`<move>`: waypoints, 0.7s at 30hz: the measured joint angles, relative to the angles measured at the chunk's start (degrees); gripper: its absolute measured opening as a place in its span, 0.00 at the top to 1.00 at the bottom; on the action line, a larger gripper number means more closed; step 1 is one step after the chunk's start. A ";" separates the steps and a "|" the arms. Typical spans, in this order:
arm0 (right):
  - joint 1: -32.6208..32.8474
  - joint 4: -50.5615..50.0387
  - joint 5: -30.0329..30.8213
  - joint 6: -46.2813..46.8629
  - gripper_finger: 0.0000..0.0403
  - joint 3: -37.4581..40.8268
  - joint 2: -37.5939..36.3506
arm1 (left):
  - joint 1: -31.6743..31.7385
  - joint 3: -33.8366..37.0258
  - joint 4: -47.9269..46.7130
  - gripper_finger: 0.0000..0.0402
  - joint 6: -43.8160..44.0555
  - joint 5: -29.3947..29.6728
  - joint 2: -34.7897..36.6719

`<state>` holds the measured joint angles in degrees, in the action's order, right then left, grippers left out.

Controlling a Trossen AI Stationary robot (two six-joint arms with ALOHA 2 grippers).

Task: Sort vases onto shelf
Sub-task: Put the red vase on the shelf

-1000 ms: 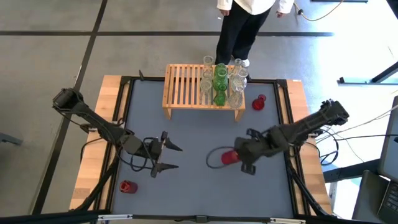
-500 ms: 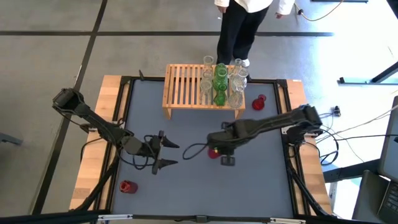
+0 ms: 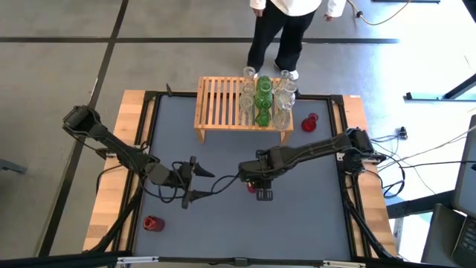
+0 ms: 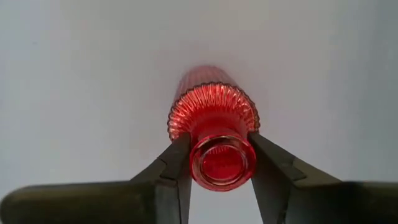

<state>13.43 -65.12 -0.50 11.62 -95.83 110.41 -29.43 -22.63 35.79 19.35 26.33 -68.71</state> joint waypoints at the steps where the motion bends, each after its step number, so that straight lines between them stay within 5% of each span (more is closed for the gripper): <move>1: 0.00 0.53 -0.06 0.00 0.71 0.04 -0.02 | 0.00 0.00 0.00 0.19 0.00 0.00 0.00; 15: 0.02 2.59 -0.83 0.04 0.44 0.21 -0.46 | 0.00 0.00 -0.11 0.19 0.03 -0.49 0.00; 21: 1.77 0.08 0.29 3.19 0.38 0.24 -7.08 | 0.00 0.00 -0.17 0.19 0.03 -0.48 0.00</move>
<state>15.20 -65.04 -0.21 14.81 -95.59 103.33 -29.43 -22.63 35.62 19.38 25.85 -68.71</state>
